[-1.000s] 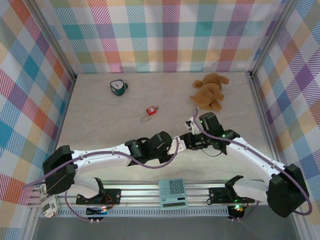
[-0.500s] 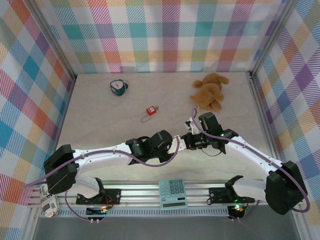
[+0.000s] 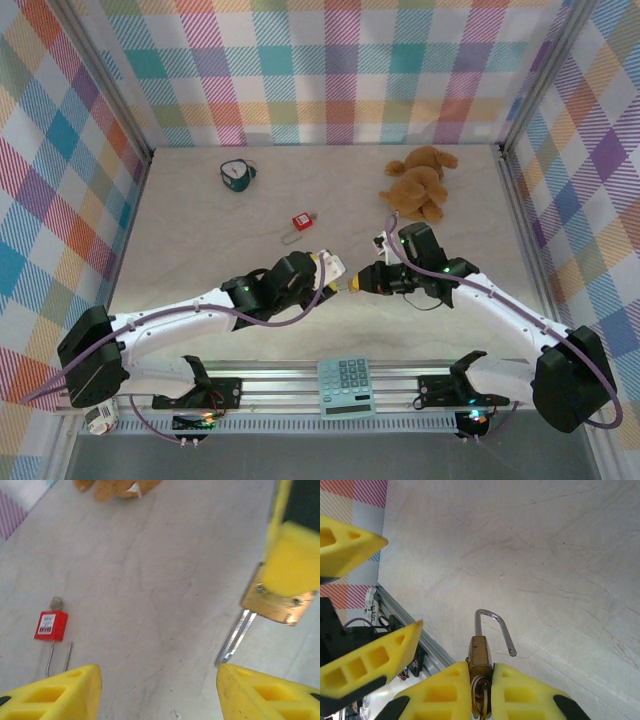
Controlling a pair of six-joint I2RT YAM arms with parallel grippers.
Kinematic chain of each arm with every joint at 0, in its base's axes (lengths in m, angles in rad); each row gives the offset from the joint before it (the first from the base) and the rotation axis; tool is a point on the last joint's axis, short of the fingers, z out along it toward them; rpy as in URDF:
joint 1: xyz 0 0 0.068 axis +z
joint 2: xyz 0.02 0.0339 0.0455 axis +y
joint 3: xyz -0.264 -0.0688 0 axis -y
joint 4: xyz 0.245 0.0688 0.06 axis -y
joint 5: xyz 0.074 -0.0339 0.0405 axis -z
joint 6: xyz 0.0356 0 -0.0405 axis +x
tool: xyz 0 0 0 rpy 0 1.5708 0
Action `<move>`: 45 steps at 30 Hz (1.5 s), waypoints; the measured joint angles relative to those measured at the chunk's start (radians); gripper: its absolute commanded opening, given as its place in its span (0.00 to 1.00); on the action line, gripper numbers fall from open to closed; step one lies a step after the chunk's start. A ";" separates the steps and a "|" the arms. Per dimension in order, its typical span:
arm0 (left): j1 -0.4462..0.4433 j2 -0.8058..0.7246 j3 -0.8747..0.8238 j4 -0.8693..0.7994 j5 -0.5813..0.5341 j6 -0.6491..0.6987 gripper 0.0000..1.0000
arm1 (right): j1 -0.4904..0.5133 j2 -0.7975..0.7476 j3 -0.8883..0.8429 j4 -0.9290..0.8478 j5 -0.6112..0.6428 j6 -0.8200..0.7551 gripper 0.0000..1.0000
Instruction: Unlock with the key
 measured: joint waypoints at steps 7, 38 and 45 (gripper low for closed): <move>0.006 0.060 -0.022 0.056 -0.005 -0.039 0.67 | 0.000 0.015 0.021 0.039 -0.011 0.035 0.10; 0.032 0.147 -0.146 0.394 -0.292 -0.112 0.68 | -0.074 0.110 0.040 0.150 -0.026 0.128 0.08; 0.032 0.026 -0.205 0.388 -0.333 -0.161 0.69 | -0.089 0.230 0.101 0.209 -0.007 0.130 0.08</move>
